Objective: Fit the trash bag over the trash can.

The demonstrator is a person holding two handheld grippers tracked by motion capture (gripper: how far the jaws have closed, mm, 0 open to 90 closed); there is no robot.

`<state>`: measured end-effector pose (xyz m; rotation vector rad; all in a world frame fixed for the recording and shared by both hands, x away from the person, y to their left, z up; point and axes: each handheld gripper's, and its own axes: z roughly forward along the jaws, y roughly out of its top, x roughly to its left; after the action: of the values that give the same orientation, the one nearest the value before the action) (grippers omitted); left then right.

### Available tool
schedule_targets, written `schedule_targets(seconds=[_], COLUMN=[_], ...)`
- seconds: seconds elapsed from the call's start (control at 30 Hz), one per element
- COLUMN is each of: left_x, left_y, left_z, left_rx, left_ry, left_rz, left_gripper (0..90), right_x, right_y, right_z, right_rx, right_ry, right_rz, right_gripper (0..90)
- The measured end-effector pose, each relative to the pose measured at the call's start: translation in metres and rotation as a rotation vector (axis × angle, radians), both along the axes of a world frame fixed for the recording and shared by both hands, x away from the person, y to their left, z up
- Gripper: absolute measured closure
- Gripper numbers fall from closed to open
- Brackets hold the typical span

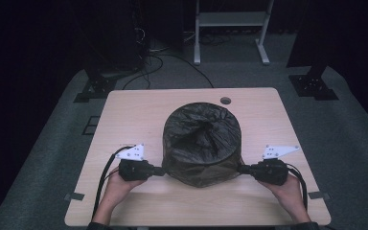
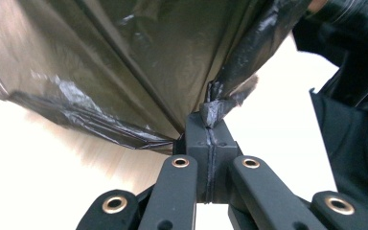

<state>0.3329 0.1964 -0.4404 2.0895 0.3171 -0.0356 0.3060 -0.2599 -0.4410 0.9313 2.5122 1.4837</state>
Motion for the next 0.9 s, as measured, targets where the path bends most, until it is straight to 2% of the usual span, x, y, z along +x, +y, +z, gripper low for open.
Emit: schedule_targets(seconds=[0.07,0.13,0.17,0.23,0.27,0.33,0.43,0.53,0.57,0.63,0.73,0.9], left_x=[0.0,0.001,0.0,-0.001,-0.001,-0.002,-0.003,-0.006,-0.007,-0.01,-0.012,-0.011], left_y=[0.0,0.001,0.002,0.004,0.006,0.008,0.013,0.018,0.02,0.025,0.027,0.021], left_z=[-0.003,-0.004,-0.002,0.004,0.008,0.015,0.027,0.038,0.043,0.05,0.06,0.076], left_rx=[0.031,0.029,0.018,-0.017,-0.033,-0.068,-0.122,-0.154,-0.157,-0.181,-0.186,-0.189], left_ry=[0.008,0.008,0.004,-0.014,-0.02,-0.03,-0.033,-0.032,-0.044,-0.051,-0.043,-0.048], left_rz=[0.008,0.01,0.014,0.027,0.036,0.047,0.05,0.054,0.057,0.057,0.055,0.076], left_gripper=[89.5,89.2,86.6,77.1,70.5,62.9,48.5,35.5,31.7,26.9,19.0,8.7], right_x=[0.002,0.003,0.003,0.003,0.003,0.002,0.001,0.002,0.002,0.001,0.0,0.002], right_y=[-0.001,-0.002,-0.002,-0.003,-0.004,-0.005,-0.007,-0.011,-0.013,-0.017,-0.02,-0.016], right_z=[-0.006,-0.007,-0.006,-0.004,-0.002,0.003,0.01,0.019,0.022,0.027,0.033,0.04], right_rx=[-0.015,-0.022,-0.023,-0.003,0.009,0.037,0.081,0.131,0.15,0.188,0.209,0.201], right_ry=[0.01,0.009,0.004,-0.009,-0.015,-0.031,-0.06,-0.074,-0.084,-0.096,-0.125,-0.172], right_rz=[-0.009,-0.014,-0.018,-0.025,-0.029,-0.026,-0.026,-0.011,-0.007,0.006,0.017,0.036], right_gripper=[89.9,89.4,85.9,64.9,61.0,47.8,36.5,24.9,21.0,16.6,10.4,9.9])
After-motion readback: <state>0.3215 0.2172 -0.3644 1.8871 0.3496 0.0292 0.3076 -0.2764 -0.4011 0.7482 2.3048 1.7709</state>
